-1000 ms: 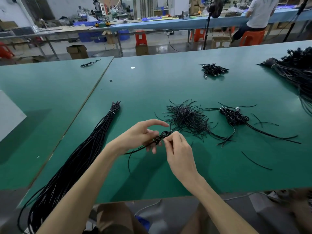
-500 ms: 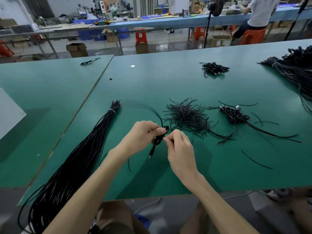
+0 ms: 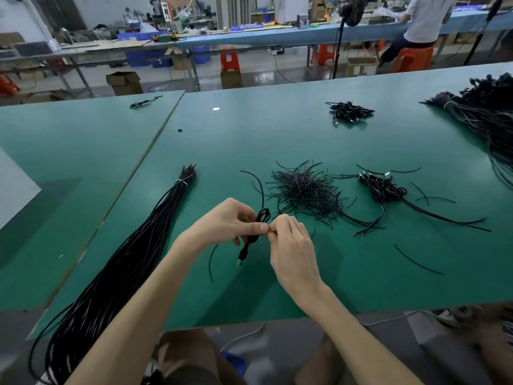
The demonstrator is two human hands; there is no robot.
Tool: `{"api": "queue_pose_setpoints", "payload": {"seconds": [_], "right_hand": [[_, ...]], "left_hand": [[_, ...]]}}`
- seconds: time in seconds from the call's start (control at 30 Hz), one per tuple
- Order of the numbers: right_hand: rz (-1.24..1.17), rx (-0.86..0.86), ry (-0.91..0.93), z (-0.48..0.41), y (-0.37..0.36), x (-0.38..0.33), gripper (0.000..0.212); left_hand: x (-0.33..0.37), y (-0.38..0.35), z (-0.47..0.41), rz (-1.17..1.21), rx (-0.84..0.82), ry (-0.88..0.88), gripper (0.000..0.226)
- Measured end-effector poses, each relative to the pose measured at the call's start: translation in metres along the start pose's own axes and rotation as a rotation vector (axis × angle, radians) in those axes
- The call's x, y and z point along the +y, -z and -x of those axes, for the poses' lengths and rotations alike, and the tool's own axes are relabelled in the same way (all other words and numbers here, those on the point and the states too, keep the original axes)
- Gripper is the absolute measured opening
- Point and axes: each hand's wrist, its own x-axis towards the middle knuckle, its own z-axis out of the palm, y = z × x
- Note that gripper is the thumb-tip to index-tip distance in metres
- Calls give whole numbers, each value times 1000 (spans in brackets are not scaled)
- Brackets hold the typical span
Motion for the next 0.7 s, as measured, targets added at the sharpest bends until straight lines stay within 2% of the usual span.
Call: {"api": "queue_pose_setpoints", "payload": {"seconds": [0.2, 0.4, 0.7], "right_hand": [[-19, -8, -14, -2, 0, 0, 18], [-55, -4, -33, -2, 1, -1, 19], [-39, -13, -8, -2, 2, 0, 19]], "left_hand": [[0, -8, 1, 153, 83, -28, 25], [-6, -9, 3, 254, 112, -19, 29], [-9, -13, 8, 195, 72, 1, 21]]}}
